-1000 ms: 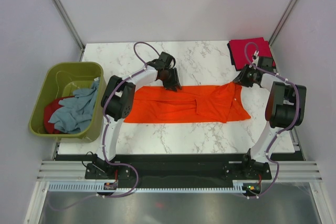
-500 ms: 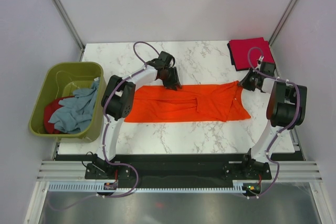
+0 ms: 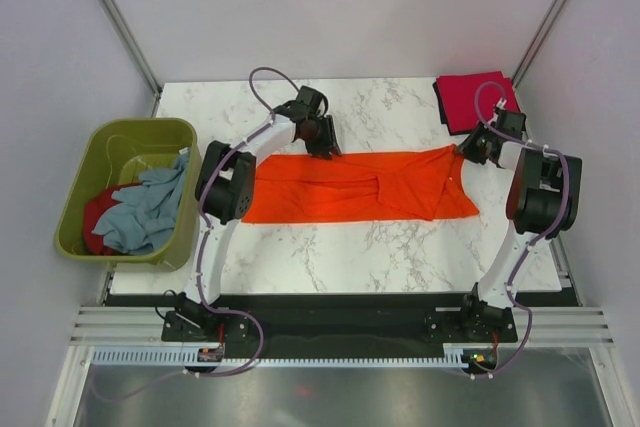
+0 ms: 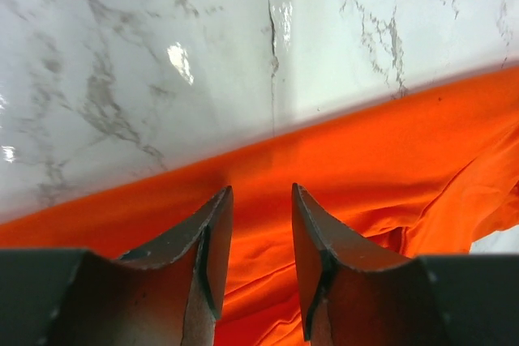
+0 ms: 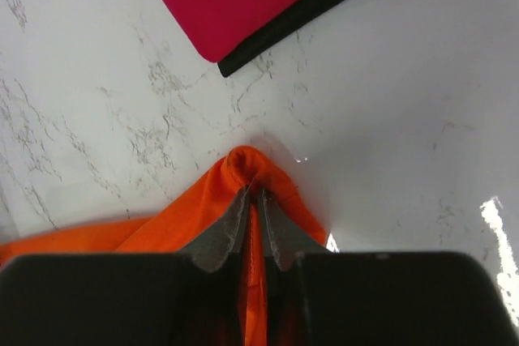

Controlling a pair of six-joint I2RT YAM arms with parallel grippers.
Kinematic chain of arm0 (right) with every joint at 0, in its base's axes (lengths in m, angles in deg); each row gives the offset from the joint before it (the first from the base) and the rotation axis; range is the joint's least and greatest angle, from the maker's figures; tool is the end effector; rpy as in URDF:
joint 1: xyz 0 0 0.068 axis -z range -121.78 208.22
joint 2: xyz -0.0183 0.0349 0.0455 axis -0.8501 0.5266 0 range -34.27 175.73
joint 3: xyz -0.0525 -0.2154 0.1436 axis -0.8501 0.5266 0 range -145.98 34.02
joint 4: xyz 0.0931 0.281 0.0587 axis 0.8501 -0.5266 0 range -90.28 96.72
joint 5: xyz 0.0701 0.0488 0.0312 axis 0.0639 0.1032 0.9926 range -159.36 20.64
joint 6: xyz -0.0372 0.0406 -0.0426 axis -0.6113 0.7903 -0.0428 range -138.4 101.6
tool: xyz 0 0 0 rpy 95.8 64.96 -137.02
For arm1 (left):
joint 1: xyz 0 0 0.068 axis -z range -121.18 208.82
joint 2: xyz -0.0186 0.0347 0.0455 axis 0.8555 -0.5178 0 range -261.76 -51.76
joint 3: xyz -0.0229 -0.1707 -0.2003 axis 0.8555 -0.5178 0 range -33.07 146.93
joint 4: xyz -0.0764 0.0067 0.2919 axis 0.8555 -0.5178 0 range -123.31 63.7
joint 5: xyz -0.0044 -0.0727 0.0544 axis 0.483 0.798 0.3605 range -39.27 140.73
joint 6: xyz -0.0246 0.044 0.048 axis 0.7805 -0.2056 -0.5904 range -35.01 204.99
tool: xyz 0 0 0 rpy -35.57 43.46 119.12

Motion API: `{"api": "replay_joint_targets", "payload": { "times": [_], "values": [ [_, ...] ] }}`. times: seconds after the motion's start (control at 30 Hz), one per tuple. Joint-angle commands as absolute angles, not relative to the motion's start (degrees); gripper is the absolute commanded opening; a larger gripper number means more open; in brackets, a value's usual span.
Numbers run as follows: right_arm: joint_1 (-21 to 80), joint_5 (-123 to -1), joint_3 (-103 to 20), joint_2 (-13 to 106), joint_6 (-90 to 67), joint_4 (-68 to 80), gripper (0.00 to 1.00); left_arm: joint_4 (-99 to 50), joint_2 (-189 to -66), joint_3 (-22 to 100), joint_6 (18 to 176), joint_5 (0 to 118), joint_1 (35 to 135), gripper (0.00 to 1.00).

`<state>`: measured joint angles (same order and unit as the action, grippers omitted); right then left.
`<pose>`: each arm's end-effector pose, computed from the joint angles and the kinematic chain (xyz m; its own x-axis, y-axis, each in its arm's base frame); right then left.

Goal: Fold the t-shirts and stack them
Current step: Fold the tshirt

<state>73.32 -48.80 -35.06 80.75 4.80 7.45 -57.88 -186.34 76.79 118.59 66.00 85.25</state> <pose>0.4498 -0.1007 0.0894 -0.6278 0.5514 -0.5494 0.2745 0.8173 0.5066 0.4920 -0.2612 0.1224 -0.9306 -0.1337 -0.3409 0.0544 0.8702 -0.4897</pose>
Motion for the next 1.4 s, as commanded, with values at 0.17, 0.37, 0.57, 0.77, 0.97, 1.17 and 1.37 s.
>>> {"api": "replay_joint_targets", "payload": {
  "times": [0.17,0.37,0.57,0.77,0.97,1.17,1.37],
  "values": [
    [73.08,-55.46,-41.65,75.69,7.35,-7.22,0.3,-64.62,-167.09,70.5,110.57,63.39,83.78,0.45],
    [72.55,-59.86,-33.93,66.11,11.03,-16.64,0.23,-64.54,-153.9,50.36,109.07,58.03,83.08,0.42],
    [72.46,-63.55,-24.44,56.7,12.97,-19.2,0.18,-63.39,-150.99,38.75,111.09,55.49,82.02,0.29],
    [72.46,-65.22,-17.41,53.45,13.68,-17.98,0.17,-63.04,-152.65,34.34,114.43,49.43,80.09,0.22],
    [72.55,-71.72,-14.49,55.28,11.48,-14.29,0.17,-65.15,-155.9,33.29,114.17,46.17,78.86,0.17],
    [73.17,-79.72,-16.25,57.66,11.21,-14.37,0.14,-67.52,-155.29,29.07,116.27,39.93,78.59,0.15],
    [73.17,-77.89,-16.16,57.14,10.95,-13.76,0.13,-68.58,-152.49,25.29,118.38,42.46,79.03,0.13]
  ]
}}
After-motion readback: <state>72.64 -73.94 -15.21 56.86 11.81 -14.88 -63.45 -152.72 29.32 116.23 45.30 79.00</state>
